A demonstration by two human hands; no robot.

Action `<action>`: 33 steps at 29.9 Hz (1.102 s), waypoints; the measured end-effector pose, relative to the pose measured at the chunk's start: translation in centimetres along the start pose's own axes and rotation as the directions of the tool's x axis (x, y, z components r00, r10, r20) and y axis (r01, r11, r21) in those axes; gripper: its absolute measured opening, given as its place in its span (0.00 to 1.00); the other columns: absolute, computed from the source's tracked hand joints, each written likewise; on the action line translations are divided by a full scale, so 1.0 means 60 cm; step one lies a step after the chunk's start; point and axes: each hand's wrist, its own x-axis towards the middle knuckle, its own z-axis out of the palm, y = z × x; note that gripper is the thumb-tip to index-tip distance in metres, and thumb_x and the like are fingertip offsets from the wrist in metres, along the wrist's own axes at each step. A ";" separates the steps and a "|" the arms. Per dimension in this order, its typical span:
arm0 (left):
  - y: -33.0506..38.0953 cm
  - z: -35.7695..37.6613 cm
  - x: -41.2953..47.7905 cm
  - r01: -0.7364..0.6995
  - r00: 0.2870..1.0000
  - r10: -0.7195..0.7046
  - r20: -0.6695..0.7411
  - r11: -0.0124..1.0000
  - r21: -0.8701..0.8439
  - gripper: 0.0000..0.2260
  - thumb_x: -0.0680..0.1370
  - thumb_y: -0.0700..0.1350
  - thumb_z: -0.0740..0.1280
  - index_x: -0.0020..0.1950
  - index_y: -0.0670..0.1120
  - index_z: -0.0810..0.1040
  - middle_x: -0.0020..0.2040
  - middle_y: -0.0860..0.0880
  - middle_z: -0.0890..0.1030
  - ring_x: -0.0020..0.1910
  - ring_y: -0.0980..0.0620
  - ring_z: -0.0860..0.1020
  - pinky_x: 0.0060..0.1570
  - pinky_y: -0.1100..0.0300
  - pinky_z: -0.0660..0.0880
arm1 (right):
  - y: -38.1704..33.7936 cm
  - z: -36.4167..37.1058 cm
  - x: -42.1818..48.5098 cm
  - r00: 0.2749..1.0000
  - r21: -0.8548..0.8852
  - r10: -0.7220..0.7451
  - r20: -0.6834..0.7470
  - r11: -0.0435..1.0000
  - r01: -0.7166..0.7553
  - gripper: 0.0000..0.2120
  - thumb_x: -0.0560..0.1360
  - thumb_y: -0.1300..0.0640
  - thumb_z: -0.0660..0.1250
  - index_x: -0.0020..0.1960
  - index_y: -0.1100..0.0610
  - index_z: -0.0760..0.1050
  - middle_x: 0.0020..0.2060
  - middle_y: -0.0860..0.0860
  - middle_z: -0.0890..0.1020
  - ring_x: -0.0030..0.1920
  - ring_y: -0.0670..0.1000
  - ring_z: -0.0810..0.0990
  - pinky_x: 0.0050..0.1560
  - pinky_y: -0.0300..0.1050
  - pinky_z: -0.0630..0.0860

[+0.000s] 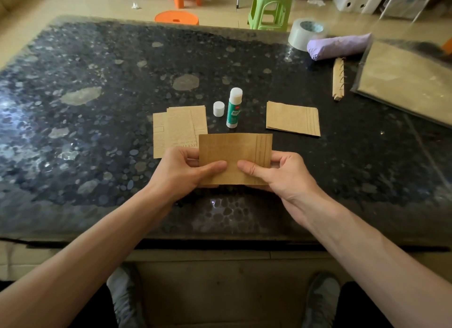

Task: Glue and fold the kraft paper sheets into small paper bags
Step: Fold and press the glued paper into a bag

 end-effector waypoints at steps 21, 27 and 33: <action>0.009 -0.006 -0.001 0.016 1.000 -0.014 0.028 0.996 -0.090 0.15 0.73 0.47 0.77 0.58 0.44 0.84 0.50 0.48 0.88 0.50 0.52 0.86 0.49 0.61 0.83 | -0.008 -0.021 0.007 0.997 0.010 -0.043 -0.057 0.999 0.044 0.10 0.73 0.57 0.78 0.54 0.54 0.84 0.44 0.48 0.89 0.47 0.45 0.88 0.47 0.41 0.84; 0.008 0.008 -0.006 0.065 0.995 -0.053 0.084 0.985 -0.157 0.14 0.73 0.43 0.76 0.57 0.40 0.82 0.48 0.43 0.87 0.47 0.46 0.87 0.44 0.61 0.84 | -0.003 -0.004 -0.003 0.996 0.073 -0.080 0.045 0.994 0.077 0.15 0.73 0.54 0.78 0.59 0.52 0.83 0.50 0.46 0.88 0.53 0.45 0.87 0.53 0.44 0.84; 0.005 0.014 -0.009 0.069 0.990 -0.052 0.130 0.989 -0.134 0.12 0.75 0.43 0.75 0.56 0.39 0.83 0.47 0.42 0.87 0.48 0.47 0.87 0.47 0.59 0.84 | 0.006 0.009 -0.003 0.996 0.017 -0.075 -0.038 0.997 0.076 0.12 0.69 0.53 0.81 0.51 0.50 0.84 0.43 0.44 0.88 0.45 0.44 0.87 0.47 0.40 0.84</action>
